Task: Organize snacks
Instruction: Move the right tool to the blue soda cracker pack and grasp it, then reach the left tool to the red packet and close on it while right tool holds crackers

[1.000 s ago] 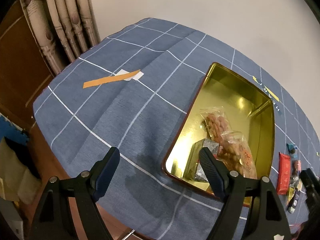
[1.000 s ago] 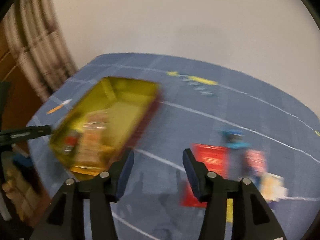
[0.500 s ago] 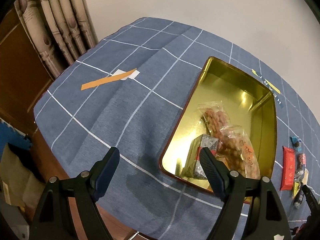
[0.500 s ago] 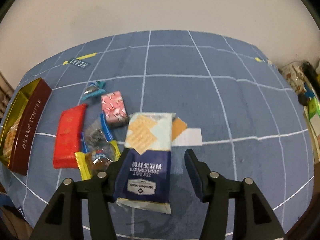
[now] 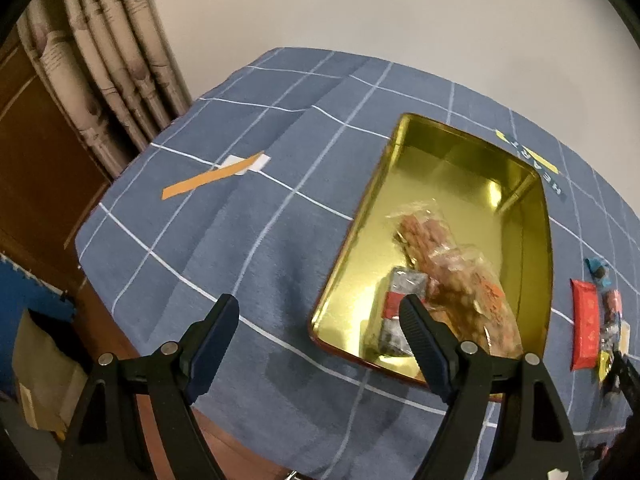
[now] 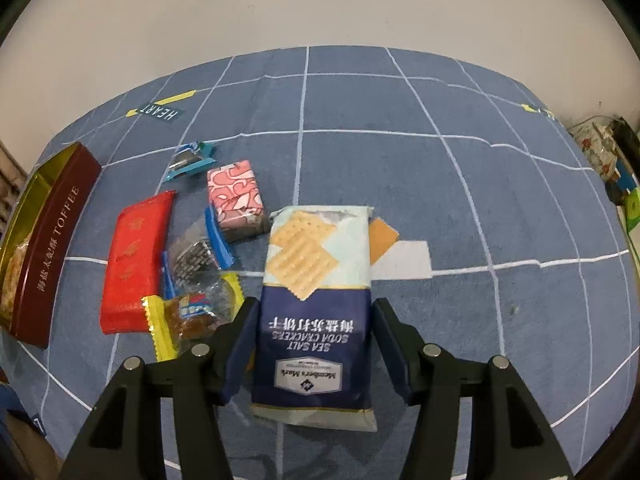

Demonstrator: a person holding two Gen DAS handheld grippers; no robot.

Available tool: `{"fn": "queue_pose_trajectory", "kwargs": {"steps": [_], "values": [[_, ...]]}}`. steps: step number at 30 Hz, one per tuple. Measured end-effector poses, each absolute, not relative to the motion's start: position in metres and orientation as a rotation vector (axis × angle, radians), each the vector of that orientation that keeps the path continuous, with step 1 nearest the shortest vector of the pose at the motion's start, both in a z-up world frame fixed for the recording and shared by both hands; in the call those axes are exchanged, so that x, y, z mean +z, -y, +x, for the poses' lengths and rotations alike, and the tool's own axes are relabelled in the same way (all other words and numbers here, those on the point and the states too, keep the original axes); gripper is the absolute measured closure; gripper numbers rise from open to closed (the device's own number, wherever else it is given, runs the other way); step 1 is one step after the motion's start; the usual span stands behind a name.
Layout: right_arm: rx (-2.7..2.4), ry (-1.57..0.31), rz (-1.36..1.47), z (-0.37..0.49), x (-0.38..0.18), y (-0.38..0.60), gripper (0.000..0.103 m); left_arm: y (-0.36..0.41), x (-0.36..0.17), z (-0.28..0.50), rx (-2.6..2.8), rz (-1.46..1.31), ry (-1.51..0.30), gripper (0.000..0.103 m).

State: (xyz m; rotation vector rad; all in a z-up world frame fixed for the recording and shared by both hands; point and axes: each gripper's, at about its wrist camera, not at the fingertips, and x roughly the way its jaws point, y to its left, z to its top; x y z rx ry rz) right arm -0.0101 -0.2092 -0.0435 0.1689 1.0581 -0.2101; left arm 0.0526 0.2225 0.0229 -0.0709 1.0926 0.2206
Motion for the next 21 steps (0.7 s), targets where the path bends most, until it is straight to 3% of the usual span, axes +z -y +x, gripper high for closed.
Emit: {"fn": "queue_pose_trajectory", "kwargs": {"steps": [10,21], "values": [[-0.161,-1.016,0.091,-0.003,-0.046,0.216,0.048,-0.182,0.046,0.047,0.171,0.014,-1.064,0.023],[-0.13,-0.973,0.042,0.018,-0.047,0.24,0.051,-0.066,0.044,0.051,-0.132,0.125,-1.125,0.023]]}}
